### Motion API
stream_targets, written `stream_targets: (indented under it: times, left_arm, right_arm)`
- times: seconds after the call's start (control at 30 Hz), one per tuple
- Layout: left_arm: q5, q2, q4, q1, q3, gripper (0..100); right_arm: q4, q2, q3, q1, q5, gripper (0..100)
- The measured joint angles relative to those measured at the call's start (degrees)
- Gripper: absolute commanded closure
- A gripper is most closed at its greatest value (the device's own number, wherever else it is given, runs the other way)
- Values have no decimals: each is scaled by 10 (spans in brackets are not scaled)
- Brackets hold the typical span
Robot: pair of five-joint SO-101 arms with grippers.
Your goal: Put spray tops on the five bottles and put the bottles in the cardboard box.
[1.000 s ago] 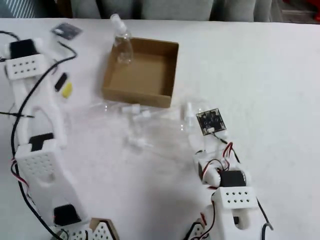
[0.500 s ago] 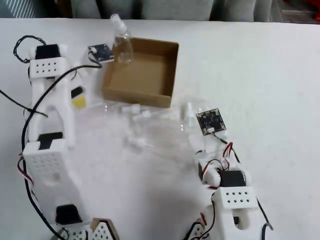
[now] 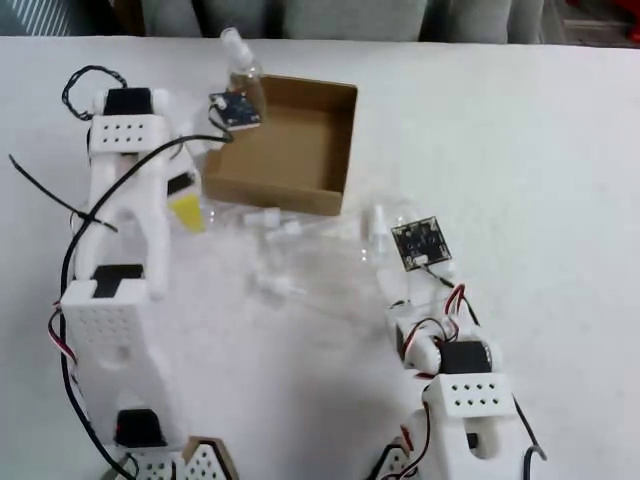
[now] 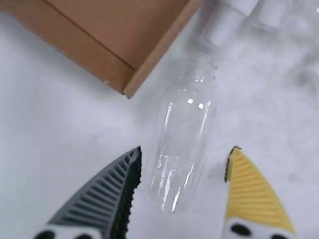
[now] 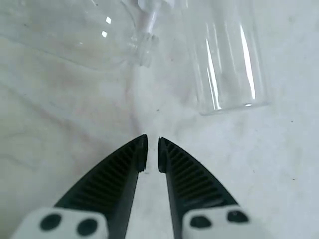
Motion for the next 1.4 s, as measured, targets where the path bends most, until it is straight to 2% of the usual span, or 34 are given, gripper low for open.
stream_targets:
  times: [0.5, 0.9, 1.0, 1.17, 1.4]
  left_arm:
    - [0, 67, -72, 12, 0, 724]
    - [0, 105, -55, 32, 0, 729]
    - [43, 105, -49, 33, 0, 736]
    - [105, 105, -36, 33, 0, 862]
    - [115, 105, -31, 31, 2, 854]
  right_arm:
    - [0, 0, 0, 0, 0, 981]
    - [0, 0, 0, 0, 0, 981]
    - [0, 0, 0, 0, 0, 981]
    - [0, 0, 0, 0, 0, 981]
    - [0, 0, 0, 0, 0, 981]
